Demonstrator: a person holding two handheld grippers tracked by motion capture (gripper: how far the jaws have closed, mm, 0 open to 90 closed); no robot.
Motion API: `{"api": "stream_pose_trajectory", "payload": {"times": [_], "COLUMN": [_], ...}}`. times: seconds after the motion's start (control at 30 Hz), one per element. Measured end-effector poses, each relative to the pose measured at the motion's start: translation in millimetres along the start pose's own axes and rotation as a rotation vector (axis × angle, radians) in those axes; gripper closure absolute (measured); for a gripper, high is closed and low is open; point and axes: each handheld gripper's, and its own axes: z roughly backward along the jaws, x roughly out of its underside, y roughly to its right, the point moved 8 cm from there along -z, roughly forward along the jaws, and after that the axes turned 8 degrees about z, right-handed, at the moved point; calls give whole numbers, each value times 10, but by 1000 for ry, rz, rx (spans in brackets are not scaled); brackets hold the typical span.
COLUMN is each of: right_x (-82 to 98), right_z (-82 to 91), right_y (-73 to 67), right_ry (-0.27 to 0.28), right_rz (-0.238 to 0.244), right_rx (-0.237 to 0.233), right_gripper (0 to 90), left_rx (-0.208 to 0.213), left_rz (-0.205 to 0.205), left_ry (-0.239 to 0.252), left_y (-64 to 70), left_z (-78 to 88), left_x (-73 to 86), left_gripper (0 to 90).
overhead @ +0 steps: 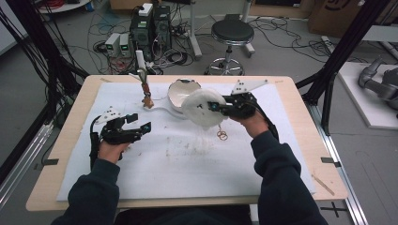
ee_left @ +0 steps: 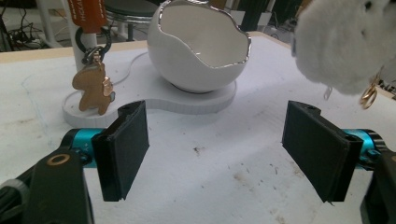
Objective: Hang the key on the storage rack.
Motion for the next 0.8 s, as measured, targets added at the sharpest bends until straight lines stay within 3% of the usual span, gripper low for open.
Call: {"api": "stream_pose_trajectory", "payload": {"times": [0.23, 0.63, 0.8], "right_x": [-304, -579, -686], "right_z": [-235, -617, -803], "right_y": [205, 464, 587], "right_ry": [-45, -109, -144], "right_rz": [72, 122, 174], "right_rx": [31, 51, 77], "right_gripper": [760, 760, 760], "left_rx": [-12, -19, -23], "left_rz": [-12, 3, 6], "left_ry": [5, 11, 12], "left_y": [-20, -80, -96], "left_z": [12, 41, 54], "left_x": [-6, -5, 0], "left_gripper": [232, 233, 235]}}
